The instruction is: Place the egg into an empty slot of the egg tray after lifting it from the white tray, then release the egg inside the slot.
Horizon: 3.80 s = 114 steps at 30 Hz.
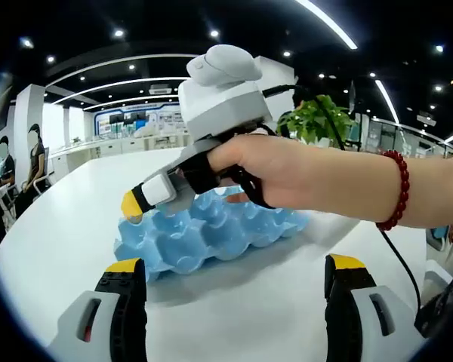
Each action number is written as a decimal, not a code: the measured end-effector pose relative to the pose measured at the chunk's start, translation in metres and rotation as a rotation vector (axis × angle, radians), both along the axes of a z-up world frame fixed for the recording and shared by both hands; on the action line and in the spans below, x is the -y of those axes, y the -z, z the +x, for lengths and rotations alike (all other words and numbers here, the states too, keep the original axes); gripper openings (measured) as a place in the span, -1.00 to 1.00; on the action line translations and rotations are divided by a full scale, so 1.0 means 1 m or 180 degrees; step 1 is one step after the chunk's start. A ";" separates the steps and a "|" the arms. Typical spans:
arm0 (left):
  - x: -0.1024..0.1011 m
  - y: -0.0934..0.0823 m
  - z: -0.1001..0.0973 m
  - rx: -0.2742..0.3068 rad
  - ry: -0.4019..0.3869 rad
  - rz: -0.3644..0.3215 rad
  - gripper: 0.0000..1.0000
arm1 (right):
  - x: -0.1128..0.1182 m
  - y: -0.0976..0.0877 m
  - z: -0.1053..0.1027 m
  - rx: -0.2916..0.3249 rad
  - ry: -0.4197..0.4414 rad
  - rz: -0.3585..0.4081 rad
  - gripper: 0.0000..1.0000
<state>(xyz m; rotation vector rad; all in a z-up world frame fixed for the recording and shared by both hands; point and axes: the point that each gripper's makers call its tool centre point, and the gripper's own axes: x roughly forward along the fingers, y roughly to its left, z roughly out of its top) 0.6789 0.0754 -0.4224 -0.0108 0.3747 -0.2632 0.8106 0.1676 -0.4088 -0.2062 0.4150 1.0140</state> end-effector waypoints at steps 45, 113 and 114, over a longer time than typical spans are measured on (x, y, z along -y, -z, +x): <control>0.008 -0.014 0.008 0.0082 0.0046 -0.0070 1.00 | 0.131 -0.026 0.008 0.0157 0.0419 -0.0129 0.32; 0.009 -0.021 0.019 0.0099 0.0083 -0.0174 1.00 | 0.281 -0.021 -0.005 -0.0084 0.1053 -0.0016 0.26; 0.009 -0.021 0.019 0.0099 0.0083 -0.0177 1.00 | 0.282 -0.020 -0.003 -0.0066 0.1070 -0.0007 0.25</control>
